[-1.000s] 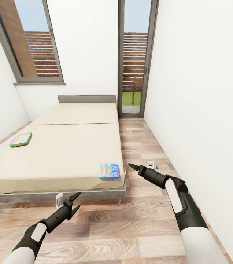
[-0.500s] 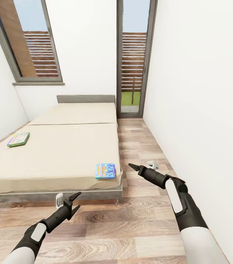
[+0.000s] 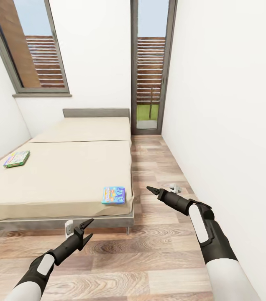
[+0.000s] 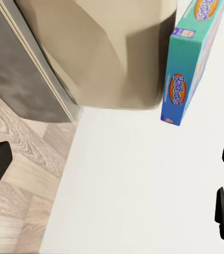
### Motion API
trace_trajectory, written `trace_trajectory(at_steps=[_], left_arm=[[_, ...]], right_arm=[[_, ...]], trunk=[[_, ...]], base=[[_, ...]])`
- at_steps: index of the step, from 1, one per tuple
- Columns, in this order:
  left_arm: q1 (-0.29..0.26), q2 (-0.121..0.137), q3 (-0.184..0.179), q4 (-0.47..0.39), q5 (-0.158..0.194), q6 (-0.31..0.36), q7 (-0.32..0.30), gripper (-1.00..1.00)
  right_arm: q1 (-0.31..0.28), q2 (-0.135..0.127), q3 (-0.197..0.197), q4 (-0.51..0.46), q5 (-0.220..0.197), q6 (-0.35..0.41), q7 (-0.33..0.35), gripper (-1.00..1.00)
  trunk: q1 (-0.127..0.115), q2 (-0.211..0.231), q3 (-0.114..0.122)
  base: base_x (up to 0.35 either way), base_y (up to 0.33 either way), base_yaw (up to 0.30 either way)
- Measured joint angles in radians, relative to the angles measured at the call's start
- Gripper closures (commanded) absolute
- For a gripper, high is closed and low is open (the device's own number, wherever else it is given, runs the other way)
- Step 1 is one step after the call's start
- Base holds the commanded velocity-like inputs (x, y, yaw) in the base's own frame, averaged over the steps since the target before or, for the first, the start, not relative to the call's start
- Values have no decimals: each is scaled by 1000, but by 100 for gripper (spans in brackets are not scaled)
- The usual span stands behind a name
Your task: Put all the toys in the child's room - the three board games (two on the bed and one on the table), the two jigsaw puzzles on the table, and the tennis ball on the table - inside the toy box on the table in the child's room.
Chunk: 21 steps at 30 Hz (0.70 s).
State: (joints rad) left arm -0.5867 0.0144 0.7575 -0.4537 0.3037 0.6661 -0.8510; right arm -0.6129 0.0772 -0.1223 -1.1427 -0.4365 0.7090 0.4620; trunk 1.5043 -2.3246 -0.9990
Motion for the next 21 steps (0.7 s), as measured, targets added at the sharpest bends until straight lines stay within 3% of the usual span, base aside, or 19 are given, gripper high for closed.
trace_trajectory(at_steps=[21], left_arm=[[0,-2,0,-4,-1,0,-9,-100]], right_arm=[[0,0,0,0,0,0,0,-100]], trunk=[[0,0,0]], base=[[3,-23,0]])
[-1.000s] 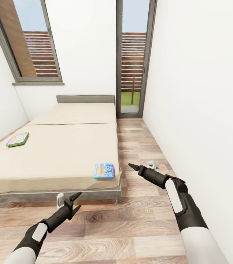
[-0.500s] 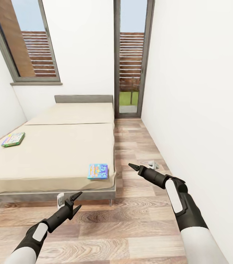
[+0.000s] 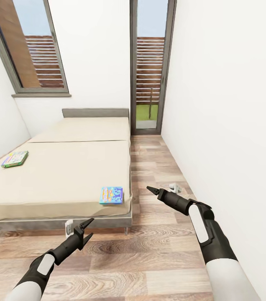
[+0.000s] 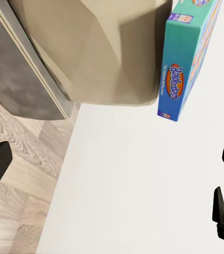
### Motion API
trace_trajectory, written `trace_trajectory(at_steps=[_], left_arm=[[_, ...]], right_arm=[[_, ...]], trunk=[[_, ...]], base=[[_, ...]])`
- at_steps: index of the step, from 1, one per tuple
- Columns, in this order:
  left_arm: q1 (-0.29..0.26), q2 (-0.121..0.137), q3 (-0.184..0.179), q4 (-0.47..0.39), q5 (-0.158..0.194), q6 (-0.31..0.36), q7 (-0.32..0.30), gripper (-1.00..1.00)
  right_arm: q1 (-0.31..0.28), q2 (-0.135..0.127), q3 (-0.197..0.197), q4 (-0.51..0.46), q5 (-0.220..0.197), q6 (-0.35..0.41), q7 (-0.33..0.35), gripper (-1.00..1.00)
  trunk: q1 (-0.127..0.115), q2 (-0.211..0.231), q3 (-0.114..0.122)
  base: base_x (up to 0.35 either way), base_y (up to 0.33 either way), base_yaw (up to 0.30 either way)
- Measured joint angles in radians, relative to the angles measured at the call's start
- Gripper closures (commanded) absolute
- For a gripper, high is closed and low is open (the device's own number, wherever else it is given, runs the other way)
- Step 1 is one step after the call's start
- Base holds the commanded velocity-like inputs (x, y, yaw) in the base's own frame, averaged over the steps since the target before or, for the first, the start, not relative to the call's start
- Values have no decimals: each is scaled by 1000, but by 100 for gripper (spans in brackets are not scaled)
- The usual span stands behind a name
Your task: Put all the toys in the child's room - the three board games (two on the bed and one on the table), the two jigsaw puzzles on the table, and the tennis ball on the table - inside the toy box on the table in the child's room.
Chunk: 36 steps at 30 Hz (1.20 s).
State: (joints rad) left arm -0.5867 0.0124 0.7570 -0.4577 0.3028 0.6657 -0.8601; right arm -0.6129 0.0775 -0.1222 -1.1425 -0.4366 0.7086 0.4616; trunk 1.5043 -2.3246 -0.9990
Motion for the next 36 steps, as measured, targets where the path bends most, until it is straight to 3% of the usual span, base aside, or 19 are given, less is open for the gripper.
trace_trajectory(at_steps=[17,36], left_arm=[[0,1,1,-1,0,1,-4,-100],[0,2,1,-2,1,2,-5,-100]], right_arm=[[0,1,1,2,0,-1,-1,-100],[0,1,2,2,0,-1,-1,-100]], trunk=[[0,0,0],[-73,133,59]], base=[[0,0,0],[0,0,0]])
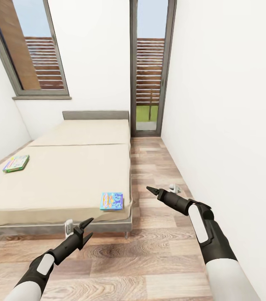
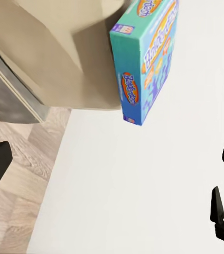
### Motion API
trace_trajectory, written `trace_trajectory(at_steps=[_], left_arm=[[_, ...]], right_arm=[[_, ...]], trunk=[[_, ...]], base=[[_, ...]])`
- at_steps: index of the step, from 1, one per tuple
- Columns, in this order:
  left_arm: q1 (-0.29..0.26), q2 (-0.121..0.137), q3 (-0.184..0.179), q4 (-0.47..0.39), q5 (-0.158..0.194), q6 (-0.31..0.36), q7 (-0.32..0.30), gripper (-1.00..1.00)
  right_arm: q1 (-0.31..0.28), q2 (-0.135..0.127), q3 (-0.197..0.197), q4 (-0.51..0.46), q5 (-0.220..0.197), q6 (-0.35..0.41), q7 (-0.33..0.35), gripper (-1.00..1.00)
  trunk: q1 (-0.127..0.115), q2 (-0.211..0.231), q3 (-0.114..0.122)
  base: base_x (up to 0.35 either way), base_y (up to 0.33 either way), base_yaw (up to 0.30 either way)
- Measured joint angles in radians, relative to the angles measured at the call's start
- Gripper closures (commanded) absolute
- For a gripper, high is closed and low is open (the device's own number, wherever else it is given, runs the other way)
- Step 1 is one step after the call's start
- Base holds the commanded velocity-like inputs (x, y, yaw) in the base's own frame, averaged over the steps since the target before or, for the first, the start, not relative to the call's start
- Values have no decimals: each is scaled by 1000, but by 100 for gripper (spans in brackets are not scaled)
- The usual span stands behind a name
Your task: Put all the toys in the child's room - the three board games (two on the bed and one on the table), the two jigsaw puzzles on the table, and the tennis ball on the table - inside the toy box on the table in the child's room.
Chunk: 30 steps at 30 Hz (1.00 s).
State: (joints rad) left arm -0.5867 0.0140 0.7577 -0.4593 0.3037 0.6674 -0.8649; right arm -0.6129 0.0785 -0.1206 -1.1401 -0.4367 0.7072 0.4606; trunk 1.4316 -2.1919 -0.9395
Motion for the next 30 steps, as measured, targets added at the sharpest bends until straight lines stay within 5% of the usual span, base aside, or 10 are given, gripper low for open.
trace_trajectory(at_steps=[30], left_arm=[[0,1,0,0,0,0,-27,-100]], right_arm=[[0,0,3,4,7,0,0,-100]], trunk=[[-31,56,25]], base=[[0,0,0]])
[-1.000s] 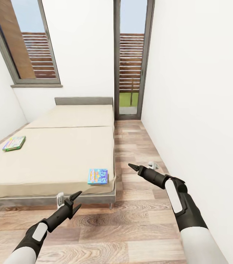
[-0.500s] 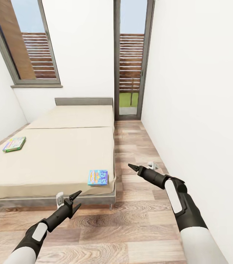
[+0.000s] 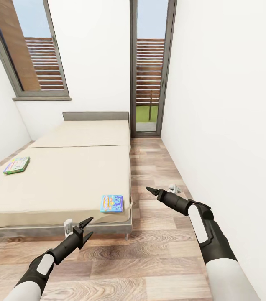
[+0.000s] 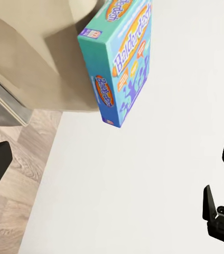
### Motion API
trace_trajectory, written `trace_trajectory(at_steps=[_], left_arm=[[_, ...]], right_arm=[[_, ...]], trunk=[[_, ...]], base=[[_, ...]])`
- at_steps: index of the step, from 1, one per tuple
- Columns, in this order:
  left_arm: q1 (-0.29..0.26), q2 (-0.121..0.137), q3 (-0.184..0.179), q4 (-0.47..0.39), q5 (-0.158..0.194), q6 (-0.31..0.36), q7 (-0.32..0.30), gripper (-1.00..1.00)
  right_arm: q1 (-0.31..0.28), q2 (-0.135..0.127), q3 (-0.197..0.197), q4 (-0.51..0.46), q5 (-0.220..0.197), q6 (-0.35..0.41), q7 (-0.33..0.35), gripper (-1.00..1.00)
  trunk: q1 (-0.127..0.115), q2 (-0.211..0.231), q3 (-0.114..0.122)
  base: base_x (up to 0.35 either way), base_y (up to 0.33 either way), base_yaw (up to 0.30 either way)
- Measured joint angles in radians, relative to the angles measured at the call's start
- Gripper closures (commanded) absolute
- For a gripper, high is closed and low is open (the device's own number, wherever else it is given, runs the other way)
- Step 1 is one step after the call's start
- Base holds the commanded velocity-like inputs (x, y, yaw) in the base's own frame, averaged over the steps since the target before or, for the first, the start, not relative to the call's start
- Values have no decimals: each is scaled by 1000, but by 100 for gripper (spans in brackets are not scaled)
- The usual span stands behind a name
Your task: Put all the toys in the child's room - the three board games (two on the bed and one on the table), the two jigsaw puzzles on the table, and the tennis ball on the table - inside the toy box on the table in the child's room.
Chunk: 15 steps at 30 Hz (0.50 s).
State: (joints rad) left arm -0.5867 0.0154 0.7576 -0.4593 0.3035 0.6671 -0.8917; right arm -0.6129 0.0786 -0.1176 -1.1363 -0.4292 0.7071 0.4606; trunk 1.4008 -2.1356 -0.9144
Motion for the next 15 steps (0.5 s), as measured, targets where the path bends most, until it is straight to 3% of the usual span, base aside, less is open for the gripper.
trace_trajectory(at_steps=[7,15], left_arm=[[0,0,0,0,0,0,1,-100],[0,0,-1,0,0,0,1,-100]], right_arm=[[0,0,0,1,0,0,0,-100],[0,0,0,1,0,0,0,-100]], trunk=[[-23,42,19],[-23,42,19]], base=[[0,0,0],[0,0,0]])
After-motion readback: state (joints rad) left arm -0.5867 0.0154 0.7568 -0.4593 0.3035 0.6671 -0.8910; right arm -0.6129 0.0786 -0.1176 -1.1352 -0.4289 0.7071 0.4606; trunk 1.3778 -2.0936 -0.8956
